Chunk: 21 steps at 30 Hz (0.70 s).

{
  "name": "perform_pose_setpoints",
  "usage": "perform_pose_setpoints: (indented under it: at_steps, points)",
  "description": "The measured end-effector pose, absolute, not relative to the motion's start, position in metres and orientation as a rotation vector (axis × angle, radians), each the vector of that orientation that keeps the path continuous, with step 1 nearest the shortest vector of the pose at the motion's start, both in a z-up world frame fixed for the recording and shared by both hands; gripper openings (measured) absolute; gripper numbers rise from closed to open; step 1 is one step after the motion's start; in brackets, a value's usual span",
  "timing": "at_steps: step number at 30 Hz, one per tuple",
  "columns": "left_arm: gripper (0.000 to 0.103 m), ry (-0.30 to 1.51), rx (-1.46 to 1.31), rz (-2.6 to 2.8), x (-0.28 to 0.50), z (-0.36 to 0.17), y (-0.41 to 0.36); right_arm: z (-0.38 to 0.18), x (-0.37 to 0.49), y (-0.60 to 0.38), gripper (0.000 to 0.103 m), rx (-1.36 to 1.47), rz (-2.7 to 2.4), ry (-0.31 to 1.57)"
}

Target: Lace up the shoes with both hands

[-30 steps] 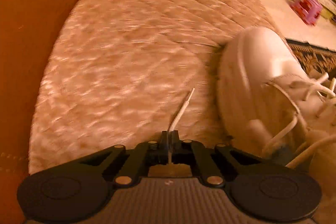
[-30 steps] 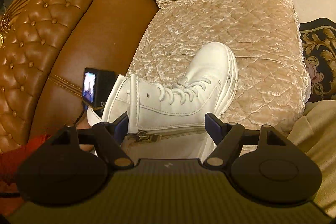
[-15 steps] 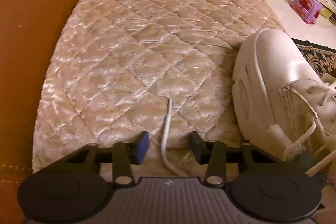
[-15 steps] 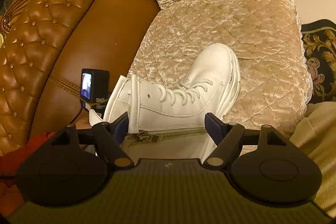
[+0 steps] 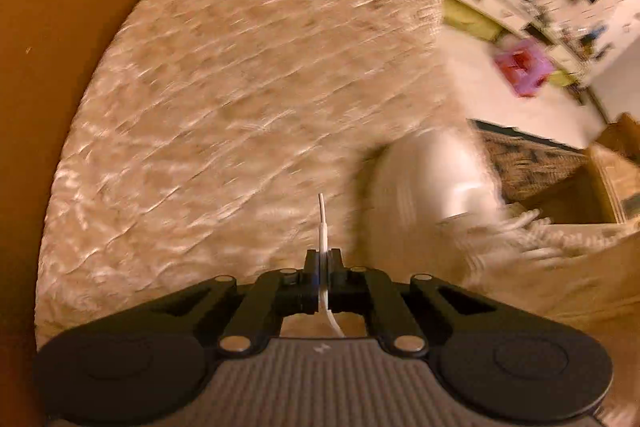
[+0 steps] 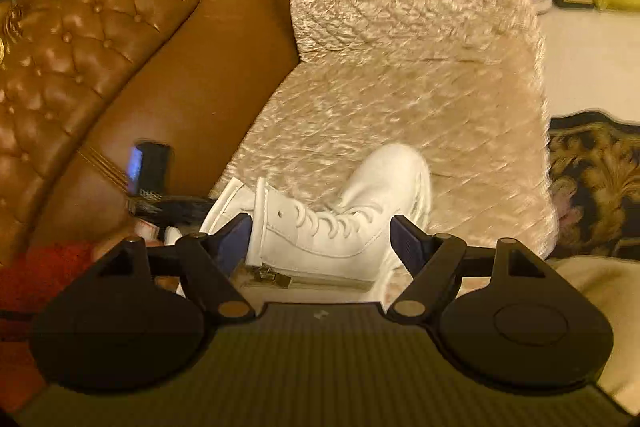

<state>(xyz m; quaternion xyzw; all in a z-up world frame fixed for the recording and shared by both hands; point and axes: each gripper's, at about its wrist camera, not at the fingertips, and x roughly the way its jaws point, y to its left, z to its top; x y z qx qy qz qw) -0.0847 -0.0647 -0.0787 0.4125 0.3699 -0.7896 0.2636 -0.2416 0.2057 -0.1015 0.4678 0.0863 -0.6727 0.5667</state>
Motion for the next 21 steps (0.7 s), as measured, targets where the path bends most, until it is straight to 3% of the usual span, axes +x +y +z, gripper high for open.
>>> perform_pose_setpoints:
  at_steps: [3,5,8,13,17,21]
  points:
    - [0.003,1.001,1.111,-2.230,-0.087,-0.042,-0.070,-0.090,-0.243,0.206,0.082,1.076,-1.579,0.159]
    - [0.003,0.932,1.146,-2.298,-0.094,-0.016,-0.068,-0.083,-0.243,0.202,0.058,1.082,-1.567,0.142]
    - [0.003,0.832,1.223,-2.383,-0.109,0.016,-0.062,-0.082,-0.237,0.188,0.042,1.097,-1.531,0.181]
    - [0.003,0.651,1.460,-2.529,-0.144,0.056,-0.039,-0.091,-0.229,0.184,0.034,1.131,-1.529,0.199]
    - [0.003,0.476,1.699,-2.597,-0.177,0.070,-0.015,-0.105,-0.255,0.215,0.031,1.265,-1.563,-0.038]
    - [0.003,0.310,1.907,-2.636,-0.209,0.075,0.011,-0.122,-0.265,0.234,0.031,1.350,-1.576,-0.140]
